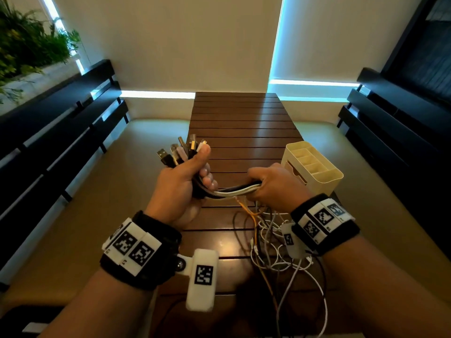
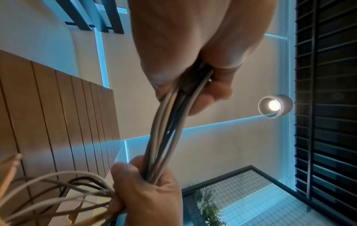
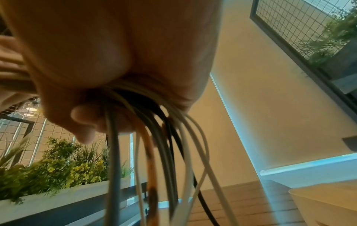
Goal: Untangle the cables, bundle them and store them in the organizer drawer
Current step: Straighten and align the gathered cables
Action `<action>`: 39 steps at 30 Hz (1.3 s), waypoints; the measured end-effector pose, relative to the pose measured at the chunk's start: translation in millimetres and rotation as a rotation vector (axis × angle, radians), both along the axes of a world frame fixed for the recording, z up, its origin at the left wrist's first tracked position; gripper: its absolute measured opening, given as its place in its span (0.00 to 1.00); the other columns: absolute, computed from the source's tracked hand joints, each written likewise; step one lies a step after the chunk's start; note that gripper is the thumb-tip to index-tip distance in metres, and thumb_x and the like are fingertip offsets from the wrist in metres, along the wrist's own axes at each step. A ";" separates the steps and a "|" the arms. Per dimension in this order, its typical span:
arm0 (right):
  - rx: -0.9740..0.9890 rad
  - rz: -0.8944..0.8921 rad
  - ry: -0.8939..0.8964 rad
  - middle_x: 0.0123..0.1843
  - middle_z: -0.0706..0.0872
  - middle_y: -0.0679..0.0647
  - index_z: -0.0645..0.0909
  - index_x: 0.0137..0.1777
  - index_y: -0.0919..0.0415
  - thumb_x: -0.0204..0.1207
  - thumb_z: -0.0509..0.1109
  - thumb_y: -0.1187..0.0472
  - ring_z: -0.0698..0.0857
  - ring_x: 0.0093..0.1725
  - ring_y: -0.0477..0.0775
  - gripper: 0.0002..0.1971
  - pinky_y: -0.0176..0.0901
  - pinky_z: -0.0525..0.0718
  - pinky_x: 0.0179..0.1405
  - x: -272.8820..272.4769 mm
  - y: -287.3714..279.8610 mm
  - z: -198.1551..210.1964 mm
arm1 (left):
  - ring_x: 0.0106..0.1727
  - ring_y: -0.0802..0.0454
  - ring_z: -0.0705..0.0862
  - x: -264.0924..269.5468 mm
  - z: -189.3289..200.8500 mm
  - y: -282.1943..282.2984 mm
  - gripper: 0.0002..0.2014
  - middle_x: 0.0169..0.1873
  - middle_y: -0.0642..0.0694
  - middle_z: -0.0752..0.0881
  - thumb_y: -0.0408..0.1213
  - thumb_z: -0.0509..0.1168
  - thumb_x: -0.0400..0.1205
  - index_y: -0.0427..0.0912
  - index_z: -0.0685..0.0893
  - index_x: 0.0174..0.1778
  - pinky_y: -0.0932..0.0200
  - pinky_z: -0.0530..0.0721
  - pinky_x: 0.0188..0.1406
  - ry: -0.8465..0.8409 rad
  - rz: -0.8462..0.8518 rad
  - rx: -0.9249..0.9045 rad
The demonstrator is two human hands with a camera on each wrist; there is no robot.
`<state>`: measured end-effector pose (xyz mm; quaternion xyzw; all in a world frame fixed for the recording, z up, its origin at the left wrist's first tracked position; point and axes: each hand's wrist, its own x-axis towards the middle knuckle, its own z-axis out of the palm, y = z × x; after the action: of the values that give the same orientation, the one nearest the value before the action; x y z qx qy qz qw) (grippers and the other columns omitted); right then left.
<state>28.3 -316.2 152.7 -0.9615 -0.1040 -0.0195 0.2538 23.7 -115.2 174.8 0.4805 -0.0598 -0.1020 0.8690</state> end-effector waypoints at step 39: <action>0.209 0.196 0.108 0.39 0.85 0.48 0.71 0.52 0.48 0.71 0.80 0.65 0.83 0.30 0.38 0.20 0.29 0.79 0.29 4.7 13.0 24.3 | 0.36 0.57 0.82 2.2 -29.8 -22.9 0.08 0.36 0.45 0.84 0.21 0.71 0.73 0.28 0.83 0.47 0.62 0.81 0.39 -0.227 -0.222 0.715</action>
<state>33.0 -303.1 177.0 -0.9148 -0.1810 0.0462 0.3582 25.9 -138.2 145.0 0.7519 -0.1680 -0.1559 0.6182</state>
